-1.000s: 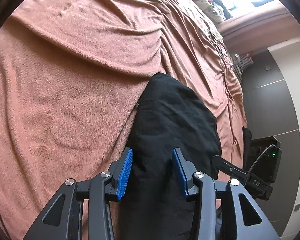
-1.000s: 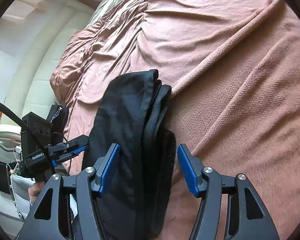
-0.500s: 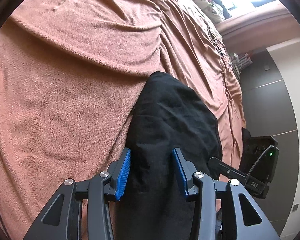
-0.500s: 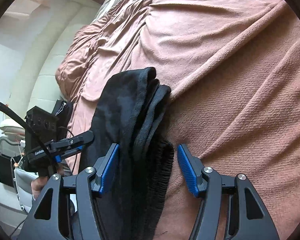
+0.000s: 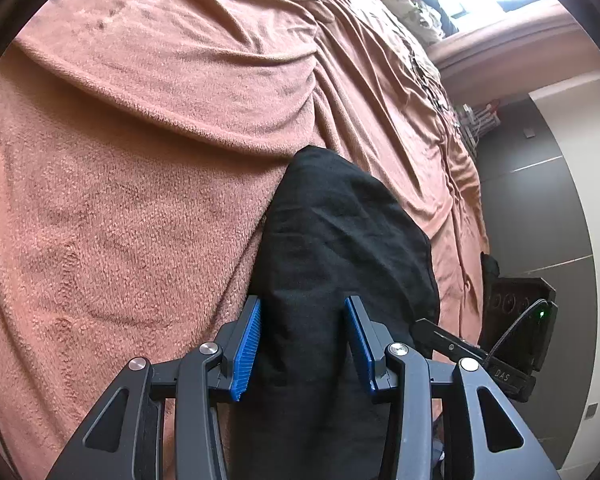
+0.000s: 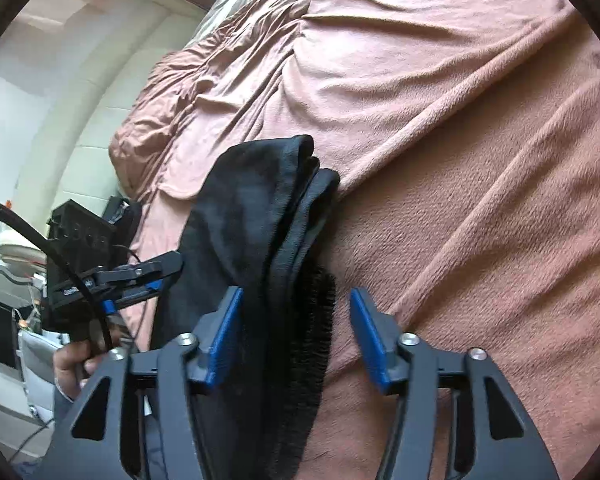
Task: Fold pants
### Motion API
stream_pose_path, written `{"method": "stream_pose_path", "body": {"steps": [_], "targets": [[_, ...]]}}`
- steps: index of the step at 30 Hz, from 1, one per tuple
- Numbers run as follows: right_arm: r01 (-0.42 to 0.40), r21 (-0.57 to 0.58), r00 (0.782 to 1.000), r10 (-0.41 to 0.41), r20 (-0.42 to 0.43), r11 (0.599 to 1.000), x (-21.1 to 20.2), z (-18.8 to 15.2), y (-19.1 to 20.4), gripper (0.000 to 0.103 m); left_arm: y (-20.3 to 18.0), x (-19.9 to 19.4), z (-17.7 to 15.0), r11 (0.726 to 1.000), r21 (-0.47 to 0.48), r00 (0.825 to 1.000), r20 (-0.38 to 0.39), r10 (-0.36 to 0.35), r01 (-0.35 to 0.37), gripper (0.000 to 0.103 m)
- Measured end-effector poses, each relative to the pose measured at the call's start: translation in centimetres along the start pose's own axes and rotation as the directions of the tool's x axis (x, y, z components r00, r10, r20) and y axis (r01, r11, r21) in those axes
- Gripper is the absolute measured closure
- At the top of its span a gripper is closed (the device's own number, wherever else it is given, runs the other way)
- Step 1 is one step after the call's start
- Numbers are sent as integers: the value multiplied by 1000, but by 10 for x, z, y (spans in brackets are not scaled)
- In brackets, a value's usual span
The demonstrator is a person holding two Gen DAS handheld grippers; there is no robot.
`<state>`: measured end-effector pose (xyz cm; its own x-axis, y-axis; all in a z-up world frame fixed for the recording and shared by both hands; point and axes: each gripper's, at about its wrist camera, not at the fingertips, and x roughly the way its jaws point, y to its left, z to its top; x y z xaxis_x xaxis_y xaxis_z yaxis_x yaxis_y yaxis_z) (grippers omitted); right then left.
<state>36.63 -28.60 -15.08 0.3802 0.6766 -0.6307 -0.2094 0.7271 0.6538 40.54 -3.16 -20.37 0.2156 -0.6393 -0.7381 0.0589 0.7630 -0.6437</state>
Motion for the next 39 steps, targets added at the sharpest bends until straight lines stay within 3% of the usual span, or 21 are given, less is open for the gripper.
{"method": "stream_pose_path", "body": {"steps": [5, 10, 13, 16, 17, 20, 27, 39], "targets": [[-16, 7, 1000, 16, -21, 1000, 11, 6, 0, 46, 0, 3, 3, 1000, 5, 1000, -5, 0, 0, 59], [-123, 62, 991, 126, -42, 990, 19, 8, -7, 46, 5, 9, 6, 999, -8, 999, -5, -35, 35, 60], [-103, 8, 993, 104, -53, 995, 21, 5, 2, 46, 6, 14, 6, 999, -14, 998, -15, -53, 53, 60], [-103, 25, 993, 104, -48, 994, 19, 5, -2, 61, 5, 14, 7, 998, -10, 998, -7, -56, 56, 60], [-108, 32, 993, 109, -42, 994, 18, 5, -3, 68, 4, 14, 7, 998, -6, 998, -5, -57, 57, 64], [-105, 6, 994, 105, -13, 994, 10, 2, 1, 77, -1, 11, 7, 999, 11, 999, 8, -52, 52, 77], [-73, -76, 996, 77, 55, 994, -9, -13, 22, 80, -12, -1, 2, 998, 46, 998, 39, -54, 52, 94], [9, -204, 985, 26, 169, 979, -50, -44, 72, 82, -32, -57, -12, 989, 116, 983, 148, -107, 91, 95]]}}
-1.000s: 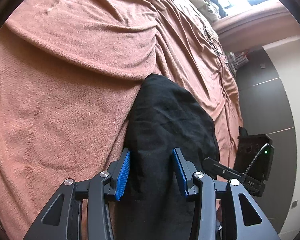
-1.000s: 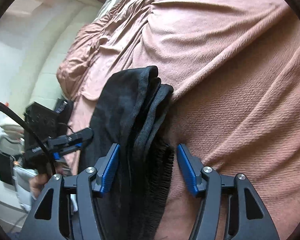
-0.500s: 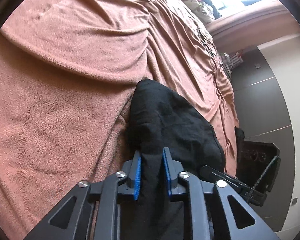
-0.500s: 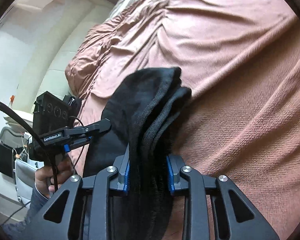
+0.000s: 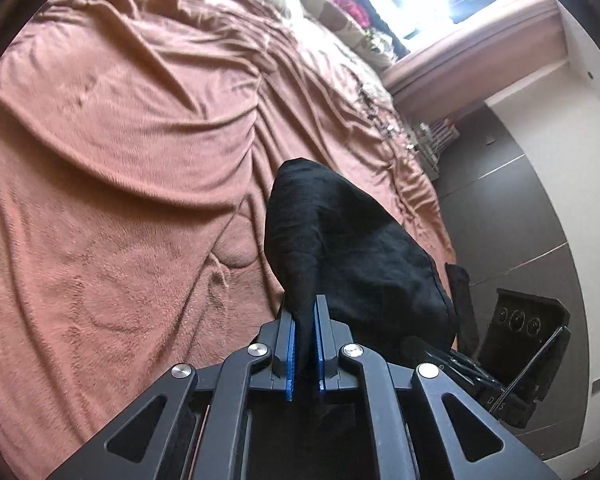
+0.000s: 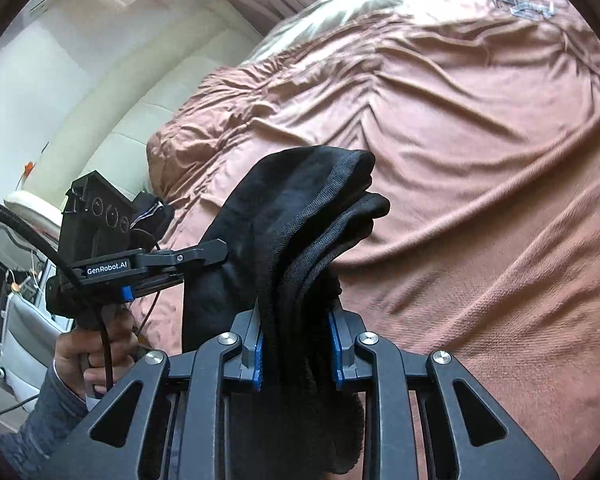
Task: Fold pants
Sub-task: 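Lift the folded pants with both tools and carry them toward the headboard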
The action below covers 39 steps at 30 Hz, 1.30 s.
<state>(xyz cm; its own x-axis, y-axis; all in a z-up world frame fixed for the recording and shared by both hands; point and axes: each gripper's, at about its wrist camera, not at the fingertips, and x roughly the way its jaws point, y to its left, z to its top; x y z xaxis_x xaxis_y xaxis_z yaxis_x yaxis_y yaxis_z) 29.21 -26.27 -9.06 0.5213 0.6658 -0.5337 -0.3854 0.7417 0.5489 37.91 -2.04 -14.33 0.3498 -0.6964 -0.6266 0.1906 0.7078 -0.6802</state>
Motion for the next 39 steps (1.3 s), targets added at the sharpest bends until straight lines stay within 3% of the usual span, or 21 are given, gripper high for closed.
{"method": "stream_pose_path", "body": {"steps": [16, 30, 39], "targets": [[97, -180, 988, -73, 136, 979, -72, -21, 98, 82, -46, -88, -16, 994, 108, 984, 177, -28, 9, 95], [81, -251, 981, -32, 193, 965, -130, -58, 158, 82, -77, -174, -48, 990, 142, 961, 273, -41, 2, 96], [51, -331, 981, 15, 194, 942, -155, -67, 199, 82, -92, -239, -69, 986, 153, 941, 339, 8, -64, 96]]}}
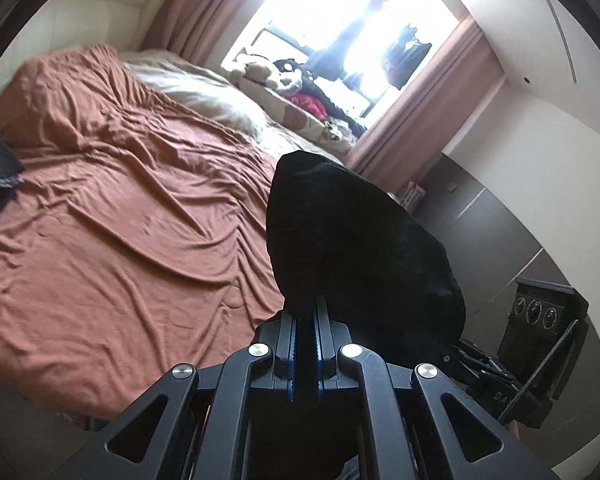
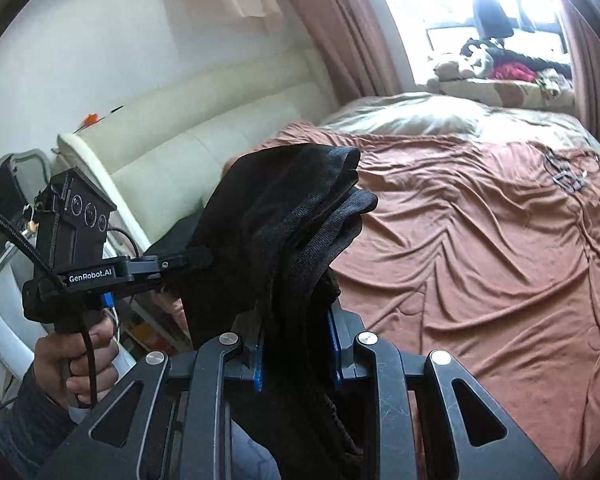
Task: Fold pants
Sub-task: 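Lift the folded pants with both tools and carry them toward the headboard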
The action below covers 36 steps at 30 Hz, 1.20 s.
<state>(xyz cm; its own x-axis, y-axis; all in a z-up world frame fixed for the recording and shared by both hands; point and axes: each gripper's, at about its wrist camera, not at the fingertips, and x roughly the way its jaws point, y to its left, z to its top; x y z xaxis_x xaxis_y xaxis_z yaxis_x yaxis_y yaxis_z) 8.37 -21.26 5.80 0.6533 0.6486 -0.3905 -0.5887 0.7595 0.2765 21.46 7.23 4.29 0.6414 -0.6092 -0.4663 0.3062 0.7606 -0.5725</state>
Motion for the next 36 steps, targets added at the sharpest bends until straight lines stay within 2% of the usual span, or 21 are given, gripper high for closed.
{"method": "stream_pose_path", "body": {"steps": [7, 16, 31, 36], "targets": [[-43, -33, 999, 44, 20, 999, 2, 7, 21, 82, 7, -55, 10, 999, 12, 997, 64, 34, -35, 96], [-79, -100, 997, 81, 12, 992, 39, 15, 37, 82, 40, -100, 18, 998, 6, 990, 127, 65, -66, 97], [-101, -172, 995, 101, -8, 980, 123, 26, 70, 82, 134, -152, 34, 994, -80, 976, 196, 94, -79, 97], [-115, -207, 993, 116, -8, 971, 155, 21, 87, 82, 167, -166, 37, 989, -103, 967, 223, 125, -105, 97]]}}
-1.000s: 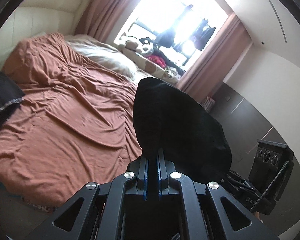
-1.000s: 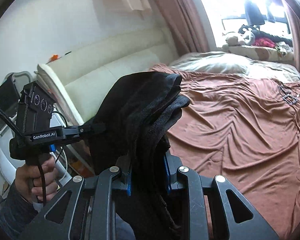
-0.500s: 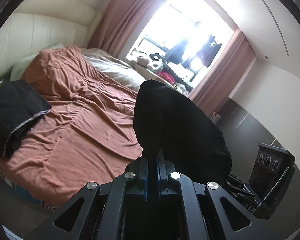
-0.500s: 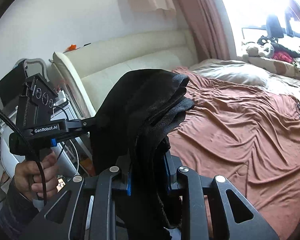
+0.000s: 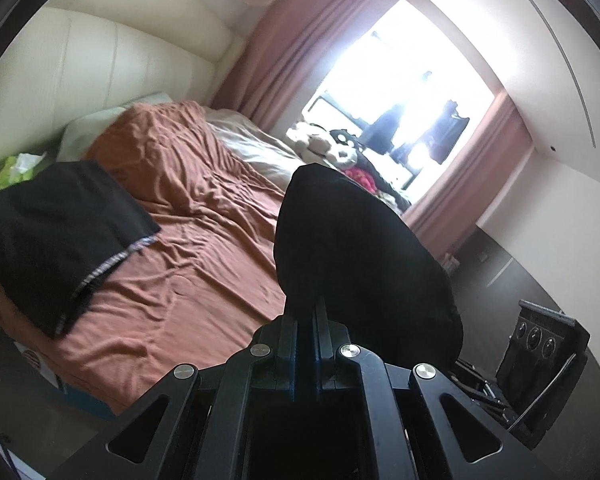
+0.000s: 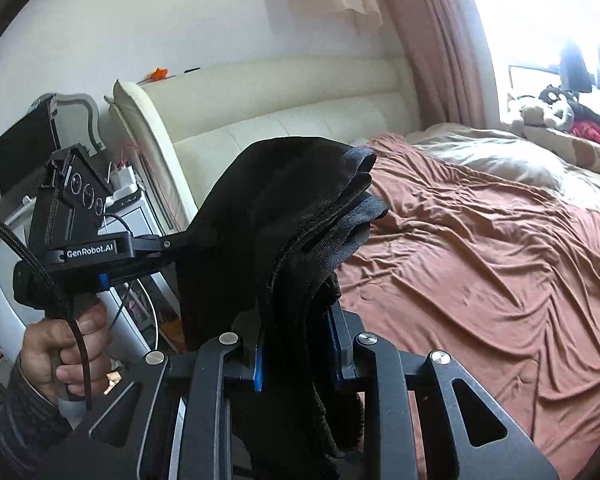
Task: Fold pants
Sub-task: 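Lift the folded pants with both tools and carry them toward the headboard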
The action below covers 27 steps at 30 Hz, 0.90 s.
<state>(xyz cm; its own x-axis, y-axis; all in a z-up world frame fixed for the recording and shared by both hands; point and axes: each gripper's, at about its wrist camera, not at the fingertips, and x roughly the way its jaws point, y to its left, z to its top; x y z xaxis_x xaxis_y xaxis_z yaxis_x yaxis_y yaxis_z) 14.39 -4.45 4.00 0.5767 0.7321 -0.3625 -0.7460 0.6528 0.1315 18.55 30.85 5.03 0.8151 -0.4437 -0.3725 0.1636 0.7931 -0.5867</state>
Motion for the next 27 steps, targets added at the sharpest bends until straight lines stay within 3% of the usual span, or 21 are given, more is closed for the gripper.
{"method": "stream_pose_path", "body": {"steps": [19, 27], "targets": [[-96, 28, 992, 98, -80, 995, 133, 20, 25, 82, 121, -21, 49, 991, -48, 992, 28, 123, -122, 98], [-160, 57, 983, 164, -79, 986, 190, 43, 47, 82, 156, -41, 90, 974, -24, 973, 61, 224, -223, 98]]}}
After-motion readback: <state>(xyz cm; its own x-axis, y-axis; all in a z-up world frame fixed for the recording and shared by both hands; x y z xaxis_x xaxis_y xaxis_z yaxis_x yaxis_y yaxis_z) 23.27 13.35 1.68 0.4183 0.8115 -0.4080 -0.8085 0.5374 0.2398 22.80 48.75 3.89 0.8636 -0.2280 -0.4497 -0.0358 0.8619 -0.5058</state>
